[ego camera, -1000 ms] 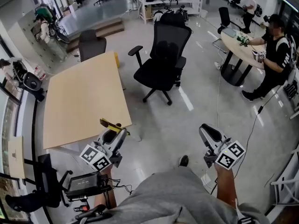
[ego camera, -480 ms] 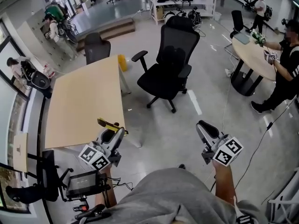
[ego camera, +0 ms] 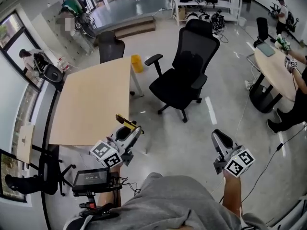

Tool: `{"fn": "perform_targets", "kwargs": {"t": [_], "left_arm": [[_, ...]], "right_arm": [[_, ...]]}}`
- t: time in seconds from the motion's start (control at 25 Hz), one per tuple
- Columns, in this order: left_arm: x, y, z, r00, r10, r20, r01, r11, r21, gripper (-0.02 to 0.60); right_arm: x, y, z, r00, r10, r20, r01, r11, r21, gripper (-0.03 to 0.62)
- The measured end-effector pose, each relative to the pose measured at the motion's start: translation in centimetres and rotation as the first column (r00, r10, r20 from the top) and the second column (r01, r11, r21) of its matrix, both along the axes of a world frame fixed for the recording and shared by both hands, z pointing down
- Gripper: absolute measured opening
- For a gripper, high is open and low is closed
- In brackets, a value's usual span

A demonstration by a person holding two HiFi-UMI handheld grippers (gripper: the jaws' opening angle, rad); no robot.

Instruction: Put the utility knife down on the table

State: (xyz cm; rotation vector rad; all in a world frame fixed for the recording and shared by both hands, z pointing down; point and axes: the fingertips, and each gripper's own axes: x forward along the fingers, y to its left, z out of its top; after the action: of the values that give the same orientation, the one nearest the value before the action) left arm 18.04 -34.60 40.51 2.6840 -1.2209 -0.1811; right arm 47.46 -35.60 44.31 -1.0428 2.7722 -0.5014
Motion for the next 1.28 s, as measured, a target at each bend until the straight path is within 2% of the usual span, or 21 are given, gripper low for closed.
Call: {"fn": "perform_targets", "kwargs": {"t": [0.12,0.28,0.48,0.68,0.88,1.28], "left_arm": [[-1.2,-2.2,0.3,1.000,-0.009,0.003,0.009,1.000,-0.012,0.127],[-2.6,-6.3,0.2,1.000,-0.005,-0.013,0.005,1.000,0.010,0.127],[-5.9,-11.1,-0.7,0.999,0.007,-0.045,-0.005,0.999,0.036,0.127],[-10.7,-13.9,-1.2,0.999,0.010,-0.034,-0.008,0.998,0.055,0.126],[-14.6,-16.1,0.1,0.999,-0.021,-0.044,0.023,0.999,0.033,0.127],[-18.7,-20.0,1.5,0.990,-0.131,-0.051,0.130,0.991,-0.024,0.127]], "right_arm": [[-0.9,-2.0,0.5,1.000,-0.006,-0.014,0.006,1.000,-0.019,0.061],[-1.7,-6.5,-0.6,0.999,0.010,-0.039,-0.009,1.000,0.019,0.061],[-6.2,-10.3,-2.3,0.999,-0.001,-0.047,0.003,0.999,0.039,0.061],[-10.9,-13.2,-2.8,0.999,0.008,-0.045,-0.006,0.999,0.052,0.061],[-14.9,-16.0,-2.2,0.999,-0.022,-0.043,0.023,0.999,0.028,0.061],[-19.2,-23.1,-1.0,0.991,-0.126,-0.040,0.126,0.992,-0.012,0.061]]}}
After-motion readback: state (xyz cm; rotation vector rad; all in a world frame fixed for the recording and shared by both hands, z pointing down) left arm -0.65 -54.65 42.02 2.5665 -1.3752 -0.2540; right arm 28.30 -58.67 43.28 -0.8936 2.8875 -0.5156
